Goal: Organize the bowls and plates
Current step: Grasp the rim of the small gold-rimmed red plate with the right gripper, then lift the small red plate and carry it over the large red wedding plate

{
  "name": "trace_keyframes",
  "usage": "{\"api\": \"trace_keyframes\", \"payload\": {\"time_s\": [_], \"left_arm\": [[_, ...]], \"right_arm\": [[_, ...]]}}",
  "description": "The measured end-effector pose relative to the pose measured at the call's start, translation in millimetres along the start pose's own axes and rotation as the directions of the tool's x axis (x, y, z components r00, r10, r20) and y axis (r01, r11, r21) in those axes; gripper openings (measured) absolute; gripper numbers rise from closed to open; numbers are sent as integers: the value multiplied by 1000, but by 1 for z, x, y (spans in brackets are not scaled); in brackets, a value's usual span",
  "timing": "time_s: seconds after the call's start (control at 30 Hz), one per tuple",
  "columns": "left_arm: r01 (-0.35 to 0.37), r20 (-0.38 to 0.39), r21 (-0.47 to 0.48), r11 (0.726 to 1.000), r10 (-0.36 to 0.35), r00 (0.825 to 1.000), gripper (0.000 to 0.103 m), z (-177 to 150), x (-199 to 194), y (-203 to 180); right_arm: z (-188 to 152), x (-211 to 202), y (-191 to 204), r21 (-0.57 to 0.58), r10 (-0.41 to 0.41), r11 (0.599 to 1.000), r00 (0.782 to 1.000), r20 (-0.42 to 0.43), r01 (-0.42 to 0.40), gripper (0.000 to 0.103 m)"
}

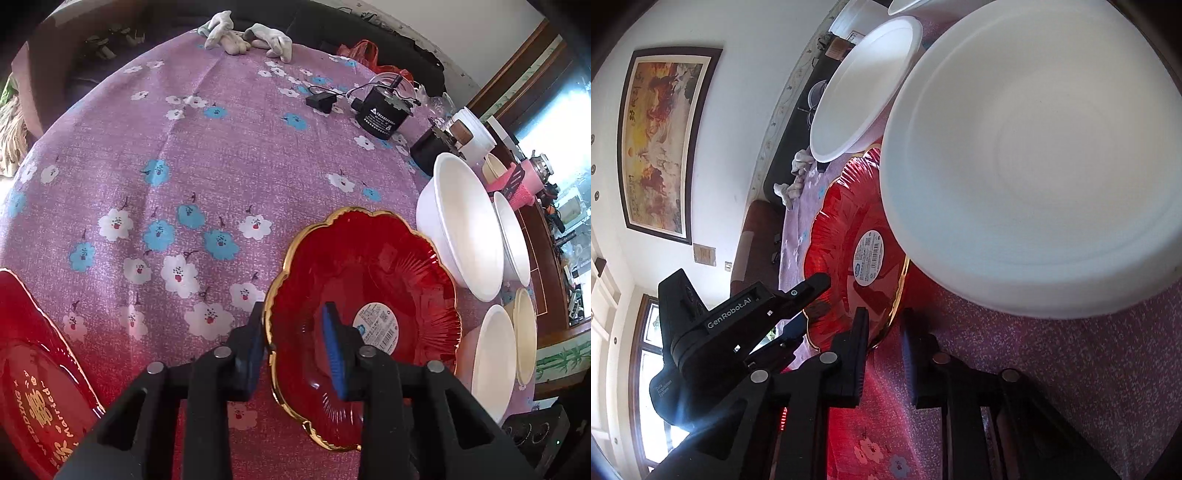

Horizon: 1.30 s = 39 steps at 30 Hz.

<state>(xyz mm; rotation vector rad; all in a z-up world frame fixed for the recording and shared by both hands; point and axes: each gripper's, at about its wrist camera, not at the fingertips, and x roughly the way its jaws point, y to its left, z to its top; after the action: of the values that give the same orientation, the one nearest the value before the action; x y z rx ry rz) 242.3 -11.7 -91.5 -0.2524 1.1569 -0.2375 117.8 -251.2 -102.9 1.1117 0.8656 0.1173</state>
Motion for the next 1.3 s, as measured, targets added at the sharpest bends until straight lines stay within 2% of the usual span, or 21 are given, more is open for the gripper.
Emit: {"api": "trace_keyframes", "payload": {"time_s": [0.03,0.07,0.7,0.83,1.0,1.3], "left_arm": [[-12,6,0,1000,12,1000,16,0,-1,1],[-22,12,3,1000,22,1000,14,0,-2,2],[-116,96,39,992,112,989,12,-19,-39,-4],[-123,113,26,992,120,986,11,-25,-55,1],[-128,159,25,991,122,980,11,-36,-84,0],[-136,241,-6,991,133,961,11,-66,-142,17]], "right_arm": [[-1,-1,0,0,0,1000,1000,1,0,17],[-1,-1,0,0,2,1000,1000,2,-2,17],[-4,2,4,-17,20,1000,999,-25,-21,17],[-9,2,9,-30,33,999,999,-42,-34,17],[-18,-10,22,-87,52,995,998,-23,-54,16],[-41,-36,58,-176,94,980,996,-9,-94,16]]}}
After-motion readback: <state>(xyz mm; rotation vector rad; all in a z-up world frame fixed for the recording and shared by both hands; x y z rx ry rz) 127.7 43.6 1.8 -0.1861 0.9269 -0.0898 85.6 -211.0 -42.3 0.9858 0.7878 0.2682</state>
